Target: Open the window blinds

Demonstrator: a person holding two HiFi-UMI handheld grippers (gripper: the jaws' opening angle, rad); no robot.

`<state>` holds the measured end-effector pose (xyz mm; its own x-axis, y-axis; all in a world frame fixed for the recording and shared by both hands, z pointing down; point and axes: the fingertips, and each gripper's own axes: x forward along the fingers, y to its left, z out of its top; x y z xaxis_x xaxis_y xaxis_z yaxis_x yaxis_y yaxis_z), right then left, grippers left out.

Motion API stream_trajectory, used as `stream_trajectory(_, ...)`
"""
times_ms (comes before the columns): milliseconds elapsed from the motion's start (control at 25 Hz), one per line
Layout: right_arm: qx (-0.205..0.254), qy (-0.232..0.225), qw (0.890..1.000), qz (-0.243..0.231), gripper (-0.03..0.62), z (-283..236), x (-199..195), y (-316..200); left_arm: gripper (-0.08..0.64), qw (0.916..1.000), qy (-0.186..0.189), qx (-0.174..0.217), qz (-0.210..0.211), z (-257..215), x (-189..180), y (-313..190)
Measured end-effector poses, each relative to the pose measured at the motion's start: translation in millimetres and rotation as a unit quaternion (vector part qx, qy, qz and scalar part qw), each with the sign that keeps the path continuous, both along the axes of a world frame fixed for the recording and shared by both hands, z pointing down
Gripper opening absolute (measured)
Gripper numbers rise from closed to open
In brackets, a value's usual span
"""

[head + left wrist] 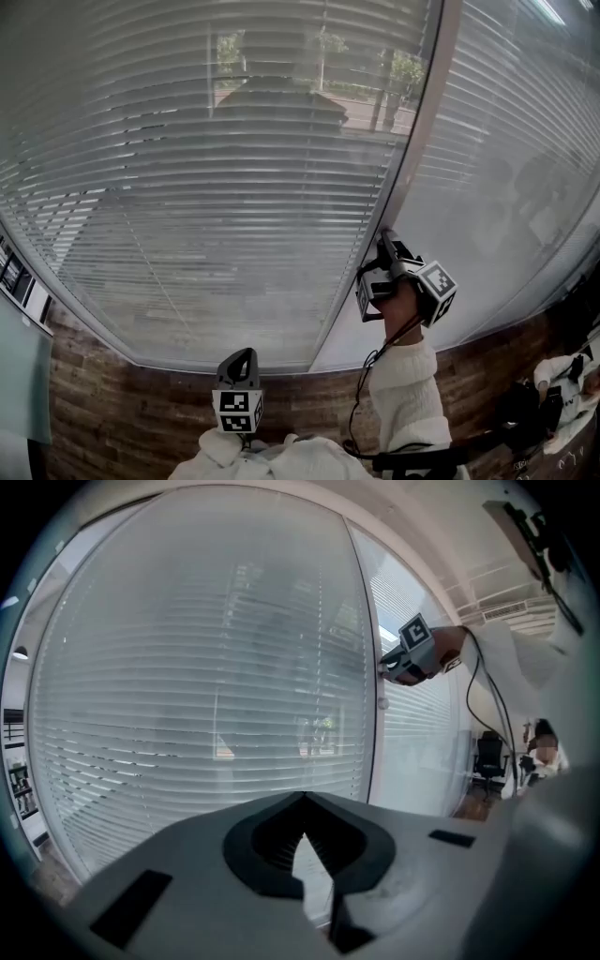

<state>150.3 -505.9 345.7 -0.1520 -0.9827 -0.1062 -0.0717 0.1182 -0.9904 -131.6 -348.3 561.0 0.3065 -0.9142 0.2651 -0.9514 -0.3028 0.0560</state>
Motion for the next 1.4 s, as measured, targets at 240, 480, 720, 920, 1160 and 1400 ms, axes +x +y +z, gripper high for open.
stream_trajectory(240,-0.001,0.218,0.976,-0.004,0.130,-10,-2,-3,0.002,1.0000,0.002,0.005,0.005,-2,0,-1)
stream_trajectory(480,-0.008,0.364,0.931,0.002,0.130,-15,-6,-2,0.002,0.9999,0.007,0.004,0.009,0,1,3)
stream_trajectory(720,-0.012,0.472,0.881,0.013,0.130,-15,-9,-3,0.002,1.0000,0.006,0.006,0.004,-2,-6,6)
stream_trajectory(920,-0.017,0.548,0.836,0.013,0.130,-15,-9,-4,0.002,1.0000,0.002,0.003,-0.001,-2,-10,9)
stream_trajectory(1160,-0.015,0.621,0.783,0.016,0.129,-16,-11,-2,0.002,1.0000,-0.003,0.002,-0.008,-3,-19,13)
stream_trajectory(1400,-0.010,0.694,0.719,0.008,0.130,-16,-15,-1,0.002,0.9999,-0.005,0.000,-0.015,-1,-24,16)
